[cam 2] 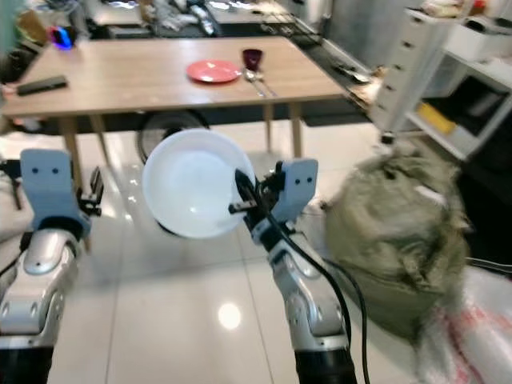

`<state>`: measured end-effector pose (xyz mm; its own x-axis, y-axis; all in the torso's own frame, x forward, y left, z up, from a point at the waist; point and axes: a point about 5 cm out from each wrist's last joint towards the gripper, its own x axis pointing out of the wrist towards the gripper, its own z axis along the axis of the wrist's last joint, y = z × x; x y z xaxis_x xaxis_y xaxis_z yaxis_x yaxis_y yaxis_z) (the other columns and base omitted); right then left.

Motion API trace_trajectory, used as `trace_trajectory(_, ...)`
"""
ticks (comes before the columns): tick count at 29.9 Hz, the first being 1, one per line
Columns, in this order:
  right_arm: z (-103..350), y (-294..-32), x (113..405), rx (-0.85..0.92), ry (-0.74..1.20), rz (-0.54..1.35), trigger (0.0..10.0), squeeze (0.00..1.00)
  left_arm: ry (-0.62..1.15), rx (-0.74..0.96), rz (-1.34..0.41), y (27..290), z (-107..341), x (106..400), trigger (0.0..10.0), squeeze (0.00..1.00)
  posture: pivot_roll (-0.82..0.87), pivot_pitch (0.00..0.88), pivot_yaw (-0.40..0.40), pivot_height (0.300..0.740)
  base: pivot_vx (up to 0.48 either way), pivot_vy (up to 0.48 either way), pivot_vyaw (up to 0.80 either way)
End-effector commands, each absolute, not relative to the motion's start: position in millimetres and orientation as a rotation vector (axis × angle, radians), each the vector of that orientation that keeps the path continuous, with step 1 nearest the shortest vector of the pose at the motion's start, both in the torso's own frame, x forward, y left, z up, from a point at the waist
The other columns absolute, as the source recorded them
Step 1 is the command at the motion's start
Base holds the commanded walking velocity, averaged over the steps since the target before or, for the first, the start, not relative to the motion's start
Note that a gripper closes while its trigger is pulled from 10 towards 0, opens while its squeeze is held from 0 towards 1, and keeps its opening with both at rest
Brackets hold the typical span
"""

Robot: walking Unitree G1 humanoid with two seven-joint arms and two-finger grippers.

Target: Setting the table

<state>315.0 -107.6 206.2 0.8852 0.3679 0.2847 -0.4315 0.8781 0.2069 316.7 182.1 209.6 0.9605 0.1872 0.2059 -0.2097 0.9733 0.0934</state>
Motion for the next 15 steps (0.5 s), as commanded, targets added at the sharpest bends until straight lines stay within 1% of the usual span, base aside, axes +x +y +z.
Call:
trace_trajectory(1,211.5,-105.7,314.9,0.285,-0.260,0.419,10.0,0.00,-0.182,0.117,0.220,187.2,205.9,315.4,10.0,0.00,0.01,0.000,0.059,0.740,0.480,0.000,0.00)
trace_trajectory(15,217.8,-111.8,314.7,0.309,-0.290,0.379,10.0,0.00,-0.195,0.115,0.215,186.3,210.7,316.5,10.0,0.00,0.01,0.000,0.064,0.740,0.480,0.000,0.00)
